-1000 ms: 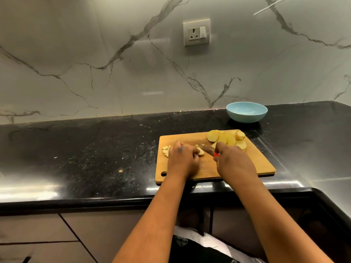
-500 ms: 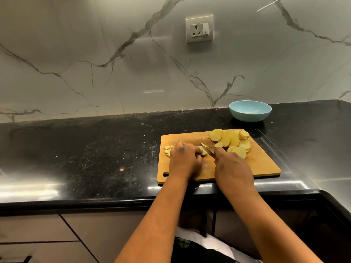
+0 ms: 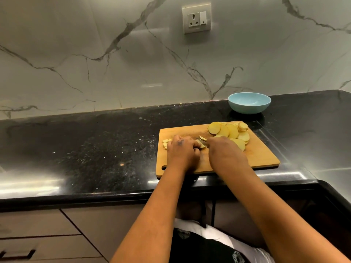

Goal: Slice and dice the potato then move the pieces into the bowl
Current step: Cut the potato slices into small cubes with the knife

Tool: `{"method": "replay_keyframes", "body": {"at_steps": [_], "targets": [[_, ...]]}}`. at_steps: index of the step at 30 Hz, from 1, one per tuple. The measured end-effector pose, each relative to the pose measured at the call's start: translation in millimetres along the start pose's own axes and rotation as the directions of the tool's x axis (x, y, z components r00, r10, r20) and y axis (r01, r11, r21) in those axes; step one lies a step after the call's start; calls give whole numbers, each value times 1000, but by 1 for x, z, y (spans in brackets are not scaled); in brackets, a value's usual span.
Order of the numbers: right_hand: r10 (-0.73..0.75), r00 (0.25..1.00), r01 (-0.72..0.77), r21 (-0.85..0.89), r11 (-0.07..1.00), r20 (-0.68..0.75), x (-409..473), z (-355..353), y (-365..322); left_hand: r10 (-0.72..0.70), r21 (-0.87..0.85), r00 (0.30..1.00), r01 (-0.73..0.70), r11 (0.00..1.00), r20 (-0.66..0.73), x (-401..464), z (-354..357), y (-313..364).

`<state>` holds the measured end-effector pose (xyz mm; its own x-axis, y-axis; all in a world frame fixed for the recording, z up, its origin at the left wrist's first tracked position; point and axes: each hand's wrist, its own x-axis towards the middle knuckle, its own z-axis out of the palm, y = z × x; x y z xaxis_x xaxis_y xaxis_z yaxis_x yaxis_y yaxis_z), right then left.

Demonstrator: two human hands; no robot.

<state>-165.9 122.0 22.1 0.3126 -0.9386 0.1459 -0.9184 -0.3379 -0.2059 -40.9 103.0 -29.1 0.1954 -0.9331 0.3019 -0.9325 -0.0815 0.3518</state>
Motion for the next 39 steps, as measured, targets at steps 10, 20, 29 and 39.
{"method": "replay_keyframes", "body": {"at_steps": [10, 20, 29, 39], "targets": [[76, 997, -75, 98, 992, -14, -14, -22, 27, 21, -59, 999, -22, 998, -27, -5, 1, -4], [-24, 984, 40, 84, 996, -178, -13, 16, 15, 16, -11, 997, -16, 1000, -78, -4, 6, -7], [-12, 1000, 11, -35, 999, -7, -7, -1, 9, 14, 17, 997, -13, 1000, -81, -3, 6, -6], [34, 980, 11, 223, 975, -197, -19, -5, 32, -47, -86, 986, 33, 996, -160, -4, 5, -8]]}}
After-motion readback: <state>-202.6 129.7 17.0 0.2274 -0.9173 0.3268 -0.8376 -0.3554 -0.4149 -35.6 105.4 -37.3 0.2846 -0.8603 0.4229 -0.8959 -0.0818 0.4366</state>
